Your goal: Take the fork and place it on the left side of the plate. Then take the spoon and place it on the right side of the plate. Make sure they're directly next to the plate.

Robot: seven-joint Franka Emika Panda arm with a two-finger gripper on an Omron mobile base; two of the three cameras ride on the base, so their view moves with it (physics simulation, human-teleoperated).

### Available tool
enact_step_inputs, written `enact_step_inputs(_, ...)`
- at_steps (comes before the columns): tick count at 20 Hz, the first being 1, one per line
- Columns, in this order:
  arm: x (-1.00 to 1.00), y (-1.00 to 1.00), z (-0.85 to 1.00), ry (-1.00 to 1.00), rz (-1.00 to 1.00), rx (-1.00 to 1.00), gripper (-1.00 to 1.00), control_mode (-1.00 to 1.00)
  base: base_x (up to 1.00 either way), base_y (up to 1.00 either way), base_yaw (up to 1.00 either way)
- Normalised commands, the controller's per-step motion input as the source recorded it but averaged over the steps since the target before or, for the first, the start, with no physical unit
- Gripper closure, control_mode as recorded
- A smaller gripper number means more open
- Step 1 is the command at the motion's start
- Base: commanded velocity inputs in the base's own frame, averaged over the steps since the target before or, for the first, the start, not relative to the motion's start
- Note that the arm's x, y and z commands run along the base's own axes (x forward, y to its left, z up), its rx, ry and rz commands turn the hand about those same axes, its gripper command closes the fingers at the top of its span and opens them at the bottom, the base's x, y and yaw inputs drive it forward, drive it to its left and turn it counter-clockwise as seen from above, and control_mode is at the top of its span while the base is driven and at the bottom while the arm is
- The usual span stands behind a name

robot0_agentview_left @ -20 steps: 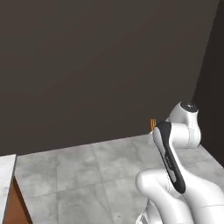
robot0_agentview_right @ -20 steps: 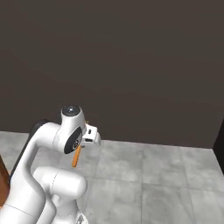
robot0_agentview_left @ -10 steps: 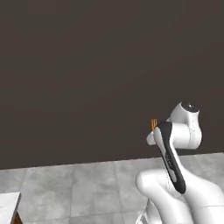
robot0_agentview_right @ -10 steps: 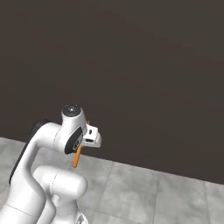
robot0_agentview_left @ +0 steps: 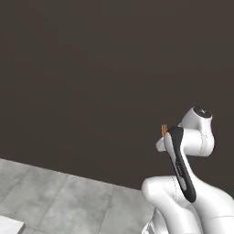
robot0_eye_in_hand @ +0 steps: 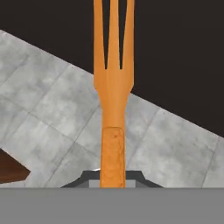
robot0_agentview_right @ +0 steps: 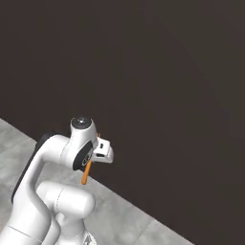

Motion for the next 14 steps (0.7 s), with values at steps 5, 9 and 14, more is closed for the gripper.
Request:
enact_step_inputs(5, 0.0, 0.0, 0.0, 0.0, 0.0, 0.0, 1.0, 1.0, 0.99, 0.0, 0.7)
enact_step_inputs(9, 0.0, 0.0, 0.0, 0.0, 0.0, 0.0, 1.0, 1.0, 1.0, 0.0, 0.69)
enact_step_inputs(14, 0.0, 0.0, 0.0, 0.0, 0.0, 0.0, 1.0, 1.0, 1.0, 0.0, 0.66)
